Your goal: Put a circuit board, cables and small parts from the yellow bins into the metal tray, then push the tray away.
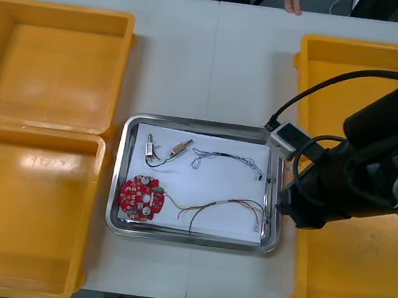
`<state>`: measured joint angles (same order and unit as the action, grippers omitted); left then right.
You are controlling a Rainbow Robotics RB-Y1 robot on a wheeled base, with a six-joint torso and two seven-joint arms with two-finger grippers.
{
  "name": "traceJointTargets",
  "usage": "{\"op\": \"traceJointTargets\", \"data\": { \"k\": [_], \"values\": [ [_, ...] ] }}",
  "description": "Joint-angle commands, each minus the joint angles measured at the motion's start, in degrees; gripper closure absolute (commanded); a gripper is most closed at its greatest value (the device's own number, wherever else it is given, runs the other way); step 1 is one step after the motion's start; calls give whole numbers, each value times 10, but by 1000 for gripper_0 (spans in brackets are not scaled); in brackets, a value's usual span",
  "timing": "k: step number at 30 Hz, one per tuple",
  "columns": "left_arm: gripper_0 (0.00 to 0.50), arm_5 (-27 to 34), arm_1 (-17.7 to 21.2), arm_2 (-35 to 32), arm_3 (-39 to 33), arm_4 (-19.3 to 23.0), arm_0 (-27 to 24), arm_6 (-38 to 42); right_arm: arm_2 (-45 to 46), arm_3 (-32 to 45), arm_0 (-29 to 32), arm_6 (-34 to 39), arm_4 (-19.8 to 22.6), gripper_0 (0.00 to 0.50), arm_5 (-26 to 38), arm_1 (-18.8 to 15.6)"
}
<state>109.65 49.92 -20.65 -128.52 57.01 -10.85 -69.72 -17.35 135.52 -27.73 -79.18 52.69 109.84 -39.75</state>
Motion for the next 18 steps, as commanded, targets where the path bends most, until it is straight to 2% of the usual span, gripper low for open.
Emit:
{"op": "traceJointTargets", "data": {
  "k": [1,7,13,18],
  "values": [
    [0,4,30,-23,-16,5,25,-55,-76,16,-35,-3,-44,0,-3,29],
    [0,4,30,-23,-11,-12,40,-58,-187,15,-54,-22,-148,0,-21,64],
    [0,4,30,-24,-2,-15,47,-55,-263,0,-66,-41,-213,0,-37,98],
    [0,4,30,-22,10,-15,47,-54,-314,-17,-79,-56,-249,0,-45,124]
  ]
}}
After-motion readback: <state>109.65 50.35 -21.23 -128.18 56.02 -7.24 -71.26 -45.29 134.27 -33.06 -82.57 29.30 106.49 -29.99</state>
